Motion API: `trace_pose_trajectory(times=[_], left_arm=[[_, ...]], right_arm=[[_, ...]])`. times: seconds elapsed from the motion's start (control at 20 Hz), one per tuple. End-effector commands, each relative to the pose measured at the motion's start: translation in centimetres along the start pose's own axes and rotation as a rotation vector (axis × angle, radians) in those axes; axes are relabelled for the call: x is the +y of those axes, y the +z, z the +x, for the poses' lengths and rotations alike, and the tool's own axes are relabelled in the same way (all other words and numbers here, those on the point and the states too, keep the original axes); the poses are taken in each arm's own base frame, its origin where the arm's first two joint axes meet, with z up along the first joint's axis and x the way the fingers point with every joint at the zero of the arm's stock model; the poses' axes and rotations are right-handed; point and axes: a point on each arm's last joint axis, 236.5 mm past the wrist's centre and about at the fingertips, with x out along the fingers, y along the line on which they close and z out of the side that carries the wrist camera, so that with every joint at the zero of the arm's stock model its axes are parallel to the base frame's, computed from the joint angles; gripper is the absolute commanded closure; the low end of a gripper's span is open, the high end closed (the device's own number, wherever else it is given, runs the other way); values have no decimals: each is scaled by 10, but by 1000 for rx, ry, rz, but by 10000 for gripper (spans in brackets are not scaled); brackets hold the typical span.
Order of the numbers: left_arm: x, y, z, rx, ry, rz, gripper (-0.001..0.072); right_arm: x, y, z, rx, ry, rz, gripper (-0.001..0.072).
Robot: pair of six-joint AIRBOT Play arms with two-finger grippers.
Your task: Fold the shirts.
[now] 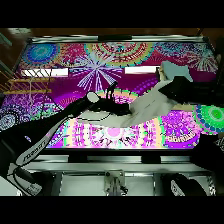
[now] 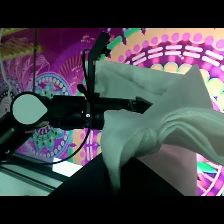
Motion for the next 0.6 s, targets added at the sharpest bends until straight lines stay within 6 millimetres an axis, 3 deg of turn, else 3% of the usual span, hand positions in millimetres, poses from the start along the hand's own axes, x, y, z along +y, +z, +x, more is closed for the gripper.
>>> trace_pose_trajectory(times=[0.0,0.1,0.25,0.4,0.55], left_arm=[[-18,20,-17,-59,-24,41,679],[-21,41,-57,-103,12,122,679],[-10,83,-150,-232,148,217,679],[2,129,-276,-464,293,268,679],[15,145,-397,-690,378,200,678]], right_arm=[[2,0,1,3,9,16,629],[-5,2,13,30,8,29,630],[3,11,45,47,65,10,630],[36,11,101,38,137,-49,630],[71,-18,172,95,201,-62,630]])
